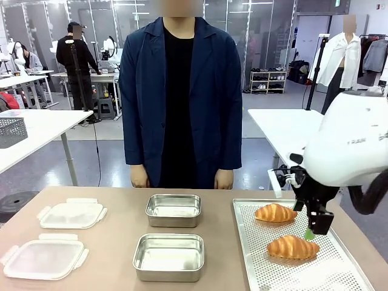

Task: Place the bread into the airtight container.
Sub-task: Pick up a Butter Roll and place it into an empty Airtight Container.

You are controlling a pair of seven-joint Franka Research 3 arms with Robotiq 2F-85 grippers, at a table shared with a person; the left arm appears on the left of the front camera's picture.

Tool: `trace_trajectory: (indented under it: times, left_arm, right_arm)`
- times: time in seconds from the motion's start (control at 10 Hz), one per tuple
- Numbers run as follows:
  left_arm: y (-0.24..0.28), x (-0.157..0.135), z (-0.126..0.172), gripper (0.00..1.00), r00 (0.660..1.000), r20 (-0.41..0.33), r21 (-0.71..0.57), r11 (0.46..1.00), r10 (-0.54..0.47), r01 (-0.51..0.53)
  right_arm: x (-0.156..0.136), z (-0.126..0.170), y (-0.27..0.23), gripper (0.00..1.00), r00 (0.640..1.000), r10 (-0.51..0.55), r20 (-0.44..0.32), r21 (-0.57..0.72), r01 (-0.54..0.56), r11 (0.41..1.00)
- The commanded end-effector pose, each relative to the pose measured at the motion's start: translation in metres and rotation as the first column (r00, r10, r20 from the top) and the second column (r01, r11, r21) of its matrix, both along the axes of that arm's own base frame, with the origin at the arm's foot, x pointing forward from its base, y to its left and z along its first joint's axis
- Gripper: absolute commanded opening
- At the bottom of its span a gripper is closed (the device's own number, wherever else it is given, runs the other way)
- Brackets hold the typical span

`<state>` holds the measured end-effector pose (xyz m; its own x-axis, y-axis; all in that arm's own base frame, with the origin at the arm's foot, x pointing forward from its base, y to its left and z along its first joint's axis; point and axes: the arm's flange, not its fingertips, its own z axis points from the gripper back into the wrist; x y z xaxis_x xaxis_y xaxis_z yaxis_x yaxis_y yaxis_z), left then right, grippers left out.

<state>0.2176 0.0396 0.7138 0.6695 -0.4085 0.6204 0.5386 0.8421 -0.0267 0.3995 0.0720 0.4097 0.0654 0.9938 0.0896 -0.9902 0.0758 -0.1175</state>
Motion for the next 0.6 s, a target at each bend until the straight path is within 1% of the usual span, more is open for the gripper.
trace_trajectory:
  times: [0.0, 0.2, 0.5]
  left_arm:
    - [-0.002, 0.0, 0.001, 1.0, 1.0, 0.001, 0.003, 1.0, -0.007, 0.007]
    - [-0.002, 0.0, 0.001, 1.0, 1.0, 0.001, 0.003, 1.0, -0.007, 0.007]
    - [-0.002, 0.0, 0.001, 1.0, 1.0, 0.001, 0.003, 1.0, -0.007, 0.007]
  right_arm:
    - [0.019, -0.024, 0.003, 1.0, 1.0, 0.016, 0.0, 0.005, -0.016, 1.0]
    - [0.032, -0.045, -0.001, 1.0, 0.999, -0.01, -0.041, 0.007, 0.01, 1.0]
    - [0.044, -0.072, -0.006, 1.0, 0.999, 0.003, -0.045, -0.024, -0.004, 1.0]
